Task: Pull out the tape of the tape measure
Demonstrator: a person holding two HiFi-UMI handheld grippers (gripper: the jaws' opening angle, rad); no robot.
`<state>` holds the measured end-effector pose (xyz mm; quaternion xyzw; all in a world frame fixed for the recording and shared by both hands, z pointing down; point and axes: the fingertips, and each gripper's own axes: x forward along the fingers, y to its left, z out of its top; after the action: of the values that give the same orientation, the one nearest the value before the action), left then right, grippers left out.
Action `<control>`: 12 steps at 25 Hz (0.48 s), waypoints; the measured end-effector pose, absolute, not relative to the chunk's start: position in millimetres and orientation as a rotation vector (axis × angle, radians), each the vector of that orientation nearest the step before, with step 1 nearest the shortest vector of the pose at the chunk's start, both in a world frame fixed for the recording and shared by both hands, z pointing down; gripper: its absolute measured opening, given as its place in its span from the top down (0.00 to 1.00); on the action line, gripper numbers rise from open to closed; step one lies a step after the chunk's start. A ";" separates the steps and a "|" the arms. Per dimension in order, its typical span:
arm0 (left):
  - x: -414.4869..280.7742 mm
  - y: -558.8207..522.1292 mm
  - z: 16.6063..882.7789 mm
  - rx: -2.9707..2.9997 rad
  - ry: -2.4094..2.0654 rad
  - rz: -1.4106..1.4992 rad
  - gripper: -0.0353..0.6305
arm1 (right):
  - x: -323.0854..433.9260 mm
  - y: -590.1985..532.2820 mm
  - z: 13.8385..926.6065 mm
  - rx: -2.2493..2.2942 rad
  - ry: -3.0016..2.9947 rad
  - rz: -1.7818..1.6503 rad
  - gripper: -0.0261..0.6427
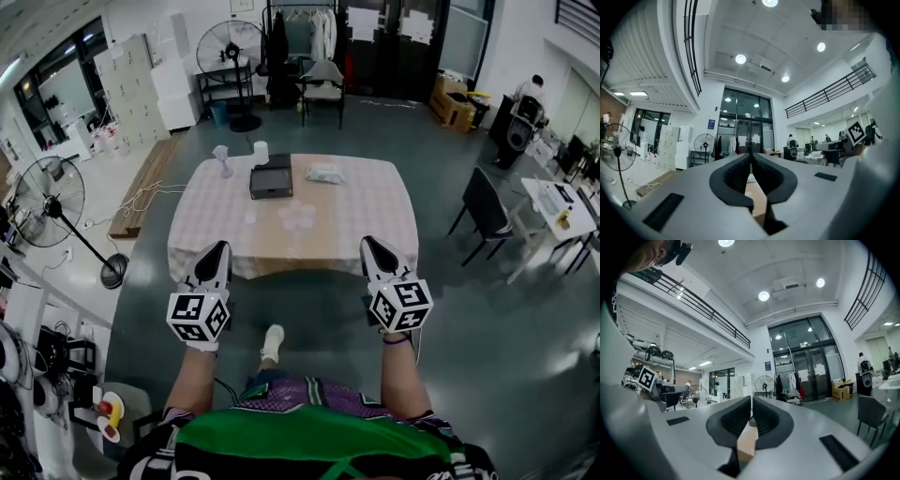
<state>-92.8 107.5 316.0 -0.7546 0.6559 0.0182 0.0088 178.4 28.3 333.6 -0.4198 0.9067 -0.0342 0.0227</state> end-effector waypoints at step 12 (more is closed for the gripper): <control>-83.7 116.8 321.2 -2.390 2.020 0.018 0.89 | 175.2 42.4 331.9 -1.295 2.825 -0.079 0.95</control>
<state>-83.7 116.8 321.2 -0.7637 0.6455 0.0057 0.0063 175.2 42.4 331.9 -0.4166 0.9086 -0.0254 0.0164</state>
